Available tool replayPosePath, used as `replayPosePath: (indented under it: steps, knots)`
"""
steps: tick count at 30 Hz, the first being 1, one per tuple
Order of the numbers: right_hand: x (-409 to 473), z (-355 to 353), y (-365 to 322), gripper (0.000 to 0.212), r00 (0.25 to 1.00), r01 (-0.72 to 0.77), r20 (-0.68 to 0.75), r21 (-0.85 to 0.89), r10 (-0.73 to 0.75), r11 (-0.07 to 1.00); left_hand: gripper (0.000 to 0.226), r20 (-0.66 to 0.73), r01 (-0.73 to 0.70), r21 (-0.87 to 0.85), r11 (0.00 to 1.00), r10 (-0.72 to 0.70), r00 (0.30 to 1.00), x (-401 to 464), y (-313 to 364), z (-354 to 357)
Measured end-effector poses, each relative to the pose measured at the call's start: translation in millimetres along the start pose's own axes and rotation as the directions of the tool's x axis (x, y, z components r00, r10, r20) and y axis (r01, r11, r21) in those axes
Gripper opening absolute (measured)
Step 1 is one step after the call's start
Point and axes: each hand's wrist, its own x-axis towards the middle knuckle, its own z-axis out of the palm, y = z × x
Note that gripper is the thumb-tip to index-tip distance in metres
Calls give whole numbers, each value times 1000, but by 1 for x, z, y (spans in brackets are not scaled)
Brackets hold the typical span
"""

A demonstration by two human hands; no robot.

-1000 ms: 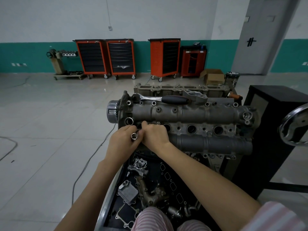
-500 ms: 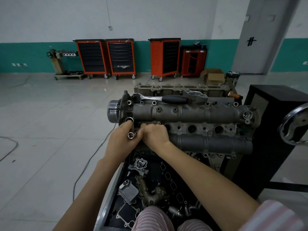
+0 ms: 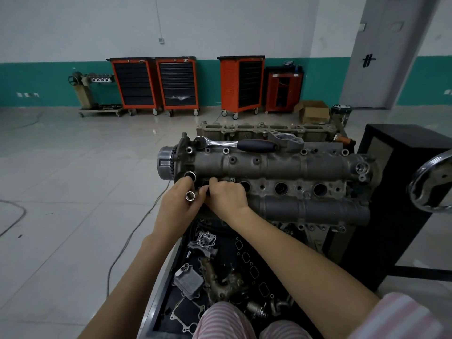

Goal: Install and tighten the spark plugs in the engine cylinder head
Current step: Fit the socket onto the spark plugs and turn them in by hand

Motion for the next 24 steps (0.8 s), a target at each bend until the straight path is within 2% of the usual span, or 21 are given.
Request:
replayPosePath:
  steps: [5, 10, 15, 21, 24]
  knots:
    - [-1, -1, 1, 20, 998, 65, 27, -72, -63, 995, 34, 59, -83, 49, 995, 80, 995, -4, 2, -3]
    - [-2, 0, 3, 21, 999, 52, -9, -19, -52, 998, 40, 26, -48, 60, 997, 46, 999, 2, 4, -1]
    - [-3, 1, 3, 24, 999, 20, -29, 42, -19, 999, 44, -2, -96, 89, 991, 96, 995, 4, 6, -1]
    - [-1, -3, 2, 31, 1000, 23, -5, 54, -22, 998, 34, 56, -91, 68, 994, 87, 995, -1, -5, -1]
    - [0, -3, 2, 26, 997, 75, 30, -30, -74, 997, 29, 78, -148, 75, 986, 142, 987, -3, -1, -4]
